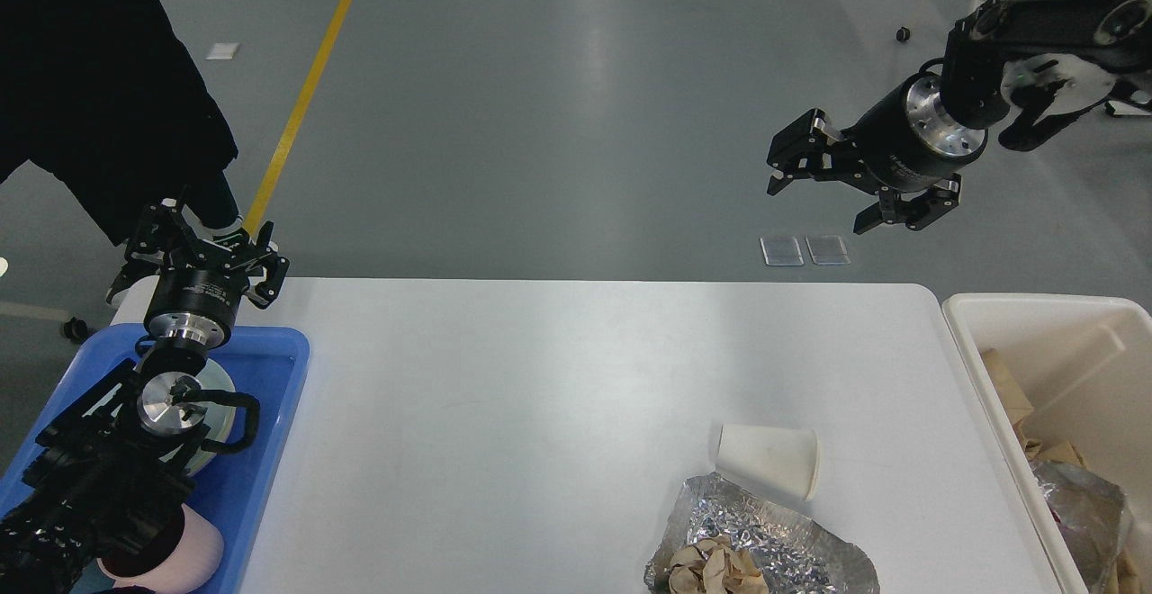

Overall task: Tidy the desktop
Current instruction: 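Raise the right gripper out of the bin and over the table, then lower the right gripper toward the white paper cup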

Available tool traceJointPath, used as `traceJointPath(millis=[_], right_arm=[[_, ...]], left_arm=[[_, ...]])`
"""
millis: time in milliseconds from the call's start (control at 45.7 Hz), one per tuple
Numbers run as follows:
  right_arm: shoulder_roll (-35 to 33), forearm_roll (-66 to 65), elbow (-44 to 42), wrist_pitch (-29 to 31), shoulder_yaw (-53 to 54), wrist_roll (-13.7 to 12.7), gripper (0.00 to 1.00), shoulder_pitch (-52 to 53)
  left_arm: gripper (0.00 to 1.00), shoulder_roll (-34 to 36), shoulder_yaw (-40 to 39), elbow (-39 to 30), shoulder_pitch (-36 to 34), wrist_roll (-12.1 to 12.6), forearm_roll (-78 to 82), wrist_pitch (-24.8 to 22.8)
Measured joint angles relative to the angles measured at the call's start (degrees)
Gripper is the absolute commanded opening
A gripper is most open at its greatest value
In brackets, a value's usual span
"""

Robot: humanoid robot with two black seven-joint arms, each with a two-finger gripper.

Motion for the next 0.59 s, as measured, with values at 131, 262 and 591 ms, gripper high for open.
traceJointPath(millis=[131,262,591], right_arm=[[0.0,0.0,4.37,6.73,-1.29,0.0,1.0,5.41],[-0.02,-0.21,8.66,8.83,-2.45,0.01,1.0,9.6],[-0.44,-0.91,2.82,2.22,-1.59,0.02,1.0,-9.12]], left_arm=[[0.97,0.0,0.0,0.0,0.0,0.0,0.0,0.0],[0.97,0.0,0.0,0.0,0.0,0.0,0.0,0.0],[0.97,0.0,0.0,0.0,0.0,0.0,0.0,0.0]])
